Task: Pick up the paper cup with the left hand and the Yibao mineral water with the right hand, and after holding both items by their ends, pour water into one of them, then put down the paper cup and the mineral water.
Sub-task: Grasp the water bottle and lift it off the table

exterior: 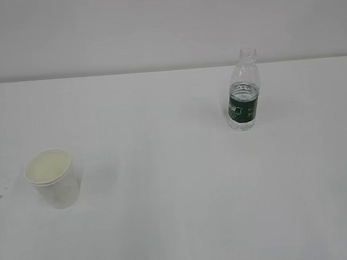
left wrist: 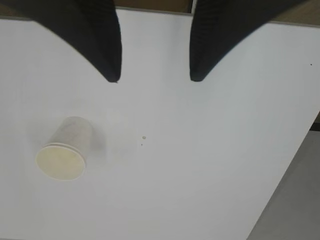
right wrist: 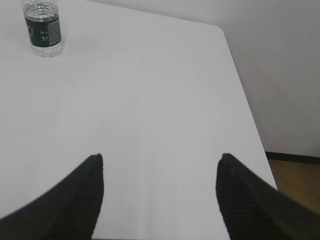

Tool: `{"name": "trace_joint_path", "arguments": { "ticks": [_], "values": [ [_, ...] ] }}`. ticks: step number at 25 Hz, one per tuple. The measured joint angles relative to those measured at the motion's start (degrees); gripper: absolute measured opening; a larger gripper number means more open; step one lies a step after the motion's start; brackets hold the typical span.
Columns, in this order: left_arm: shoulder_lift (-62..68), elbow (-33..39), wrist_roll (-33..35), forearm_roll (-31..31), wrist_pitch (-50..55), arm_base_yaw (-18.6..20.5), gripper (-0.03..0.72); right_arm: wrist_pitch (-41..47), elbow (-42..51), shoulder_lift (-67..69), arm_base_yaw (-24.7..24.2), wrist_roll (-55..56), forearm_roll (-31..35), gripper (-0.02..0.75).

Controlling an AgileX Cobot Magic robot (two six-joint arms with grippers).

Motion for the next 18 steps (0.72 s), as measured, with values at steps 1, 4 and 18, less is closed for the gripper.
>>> {"name": "trace_joint_path", "arguments": {
  "ticks": [1,4,18],
  "values": [
    [0.0,0.0,0.0,0.0,0.0,0.0,0.307,0.0,0.0,0.0,0.0,0.0,0.0,0.533],
    [0.0,0.0,0.0,0.0,0.0,0.0,0.302,0.0,0.0,0.0,0.0,0.0,0.0,0.533],
    [0.0,0.0,0.0,0.0,0.0,0.0,0.276,0.0,0.0,0.0,0.0,0.0,0.0,0.533]
  ]
}}
